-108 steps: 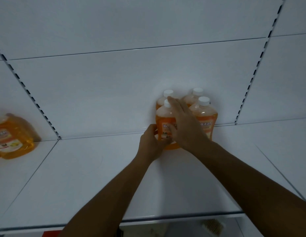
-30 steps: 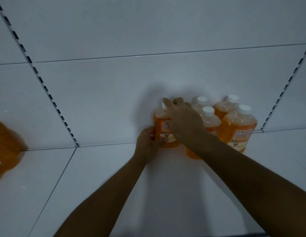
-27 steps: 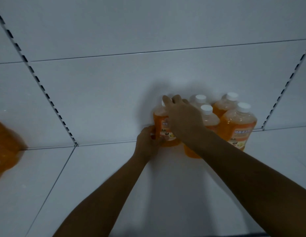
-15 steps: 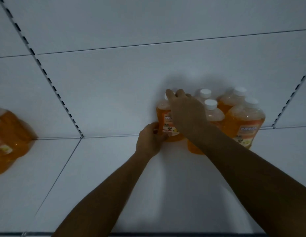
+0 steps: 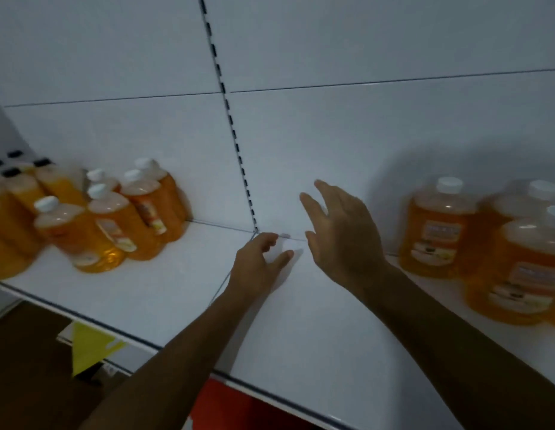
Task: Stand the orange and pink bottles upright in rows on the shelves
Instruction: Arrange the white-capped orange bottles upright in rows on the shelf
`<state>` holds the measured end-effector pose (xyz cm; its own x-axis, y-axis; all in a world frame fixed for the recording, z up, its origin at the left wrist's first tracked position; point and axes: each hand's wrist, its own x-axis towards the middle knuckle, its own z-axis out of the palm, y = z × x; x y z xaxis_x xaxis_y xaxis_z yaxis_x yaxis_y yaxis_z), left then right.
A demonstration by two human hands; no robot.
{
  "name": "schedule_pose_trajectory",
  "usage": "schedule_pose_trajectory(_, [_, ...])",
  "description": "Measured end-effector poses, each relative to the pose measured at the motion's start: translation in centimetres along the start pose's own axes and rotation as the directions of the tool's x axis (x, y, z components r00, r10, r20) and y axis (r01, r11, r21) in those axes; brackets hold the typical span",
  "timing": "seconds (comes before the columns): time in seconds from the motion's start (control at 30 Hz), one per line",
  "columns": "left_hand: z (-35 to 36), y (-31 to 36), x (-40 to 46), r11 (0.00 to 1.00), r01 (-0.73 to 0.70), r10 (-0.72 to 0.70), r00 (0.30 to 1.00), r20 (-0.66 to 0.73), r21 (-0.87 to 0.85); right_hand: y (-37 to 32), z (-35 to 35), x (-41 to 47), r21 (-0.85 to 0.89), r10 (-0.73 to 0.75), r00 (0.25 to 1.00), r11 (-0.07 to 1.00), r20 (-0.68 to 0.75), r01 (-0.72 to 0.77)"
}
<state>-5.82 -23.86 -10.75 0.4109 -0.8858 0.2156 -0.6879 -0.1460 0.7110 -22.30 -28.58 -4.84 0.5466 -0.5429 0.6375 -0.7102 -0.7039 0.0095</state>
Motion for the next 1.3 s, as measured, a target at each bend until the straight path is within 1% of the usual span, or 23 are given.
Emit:
schedule_pose_trajectory(0.07, [-3.4, -3.2, 0.1, 0.996, 0.082, -0.080, 0.994, -0.078, 0.026, -3.3, 1.7, 1.4, 0.184, -0.003, 1.000, 0.983, 0.019, 0.000])
schedule_pose_trajectory(0.1, [-5.1, -4.9, 0.1, 0.993, 0.116, -0.112, 0.986, -0.126, 0.021, -5.0, 2.5, 2.3, 0.284, 0.011, 0.998, 0.959, 0.056, -0.027])
schedule_pose_trajectory(0.13, [-6.7, -6.5, 0.1, 0.990, 0.139, -0.135, 0.974, -0.183, 0.005, -6.7, 3.2, 3.2, 0.384, 0.030, 0.992, 0.920, 0.119, -0.074])
schedule_pose_trajectory(0.2, [-10.0, -9.5, -0.4, 0.985, 0.171, -0.174, 0.939, -0.297, -0.035, -10.1, 4.8, 5.2, 0.551, 0.046, 0.960, 0.811, 0.275, -0.196])
schedule_pose_trajectory(0.23, [-11.6, -10.9, -0.6, 0.980, 0.189, -0.196, 0.917, -0.348, -0.053, -11.9, 5.6, 6.2, 0.604, 0.033, 0.945, 0.762, 0.325, -0.234])
schedule_pose_trajectory(0.27, [-13.0, -12.3, -0.9, 0.976, 0.205, -0.217, 0.892, -0.397, -0.073, -13.7, 6.2, 7.3, 0.641, 0.015, 0.939, 0.727, 0.342, -0.245])
schedule_pose_trajectory(0.37, [-16.6, -15.7, -1.4, 0.957, 0.256, -0.289, 0.827, -0.483, -0.135, -19.1, 7.7, 10.5, 0.725, -0.040, 0.962, 0.667, 0.269, -0.175])
schedule_pose_trajectory(0.43, [-18.1, -17.3, -1.5, 0.950, 0.259, -0.313, 0.818, -0.483, -0.176, -22.2, 8.6, 12.4, 0.764, -0.069, 0.977, 0.635, 0.200, -0.112])
schedule_pose_trajectory(0.5, [-18.9, -18.3, -1.5, 0.950, 0.235, -0.305, 0.836, -0.457, -0.204, -24.6, 9.4, 14.0, 0.757, -0.063, 0.986, 0.649, 0.152, -0.075])
schedule_pose_trajectory(0.57, [-19.3, -18.8, -1.6, 0.954, 0.199, -0.281, 0.855, -0.436, -0.225, -26.4, 10.3, 15.2, 0.718, -0.053, 0.991, 0.694, 0.123, -0.052])
schedule_pose_trajectory(0.73, [-19.4, -19.5, -1.6, 0.962, 0.163, -0.234, 0.907, -0.351, -0.220, -29.2, 12.0, 16.6, 0.571, -0.017, 0.994, 0.819, 0.111, -0.050])
schedule_pose_trajectory(0.8, [-19.4, -19.2, -1.7, 0.965, 0.151, -0.216, 0.921, -0.323, -0.216, -29.4, 12.2, 16.7, 0.535, 0.014, 0.994, 0.842, 0.106, -0.068])
schedule_pose_trajectory(0.87, [-19.4, -18.8, -1.7, 0.968, 0.134, -0.196, 0.931, -0.308, -0.210, -29.1, 11.9, 16.7, 0.553, 0.034, 0.994, 0.828, 0.108, -0.088])
schedule_pose_trajectory(1.0, [-18.6, -17.8, -1.9, 0.984, 0.072, -0.119, 0.945, -0.304, -0.163, -27.2, 10.4, 15.6, 0.668, 0.058, 0.990, 0.733, 0.125, -0.127])
schedule_pose_trajectory(1.1, [-16.6, -15.8, -1.7, 0.993, 0.012, -0.047, 0.955, -0.293, -0.120, -24.7, 8.7, 14.1, 0.700, 0.151, 0.974, 0.677, 0.169, -0.227])
schedule_pose_trajectory(1.2, [-13.4, -13.7, -1.2, 0.998, 0.036, -0.049, 0.960, -0.276, -0.055, -21.6, 7.0, 12.7, 0.666, 0.251, 0.947, 0.674, 0.200, -0.320])
schedule_pose_trajectory(1.23, [-12.5, -12.9, -1.0, 0.996, 0.036, -0.056, 0.961, -0.272, -0.079, -20.5, 6.4, 12.3, 0.650, 0.282, 0.937, 0.675, 0.208, -0.348])
schedule_pose_trajectory(1.3, [-10.9, -10.8, -0.8, 0.984, -0.010, -0.034, 0.970, -0.240, -0.180, -18.1, 5.1, 11.3, 0.613, 0.344, 0.913, 0.680, 0.217, -0.402])
